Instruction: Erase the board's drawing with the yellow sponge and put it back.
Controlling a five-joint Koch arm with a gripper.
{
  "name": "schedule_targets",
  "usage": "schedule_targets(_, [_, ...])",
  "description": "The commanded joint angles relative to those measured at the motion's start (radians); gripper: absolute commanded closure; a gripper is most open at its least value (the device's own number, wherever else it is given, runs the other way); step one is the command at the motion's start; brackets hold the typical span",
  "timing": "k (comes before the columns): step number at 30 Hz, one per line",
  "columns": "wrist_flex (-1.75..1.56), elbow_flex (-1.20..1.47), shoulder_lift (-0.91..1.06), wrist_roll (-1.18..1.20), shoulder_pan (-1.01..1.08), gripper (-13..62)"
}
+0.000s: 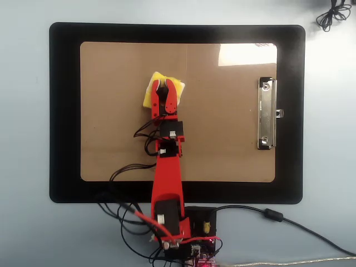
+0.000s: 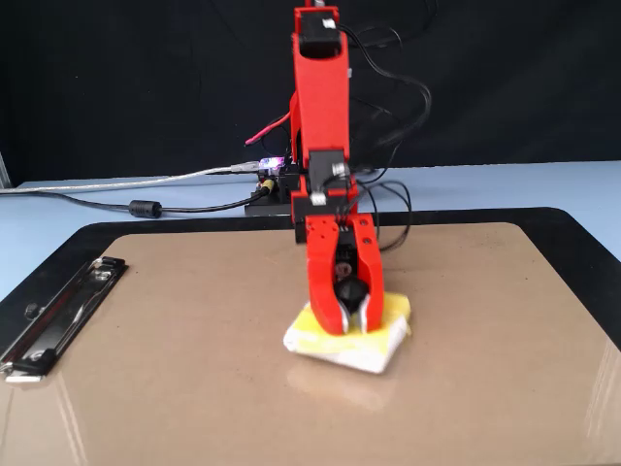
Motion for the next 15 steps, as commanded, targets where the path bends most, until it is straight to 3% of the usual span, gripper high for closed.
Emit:
schedule_targets(1, [0.264, 0.020, 0.222, -0.025, -0.057, 57.6])
schedule_targets(3, [0.597, 0.012, 0.451, -0.097, -0.133, 57.6])
schedule_targets(6, [0.913, -0.069, 0.635, -0.272, -0.265, 57.5])
schedule_targets(15, [0.982, -0.213, 0.545, -0.383, -0.620, 57.5])
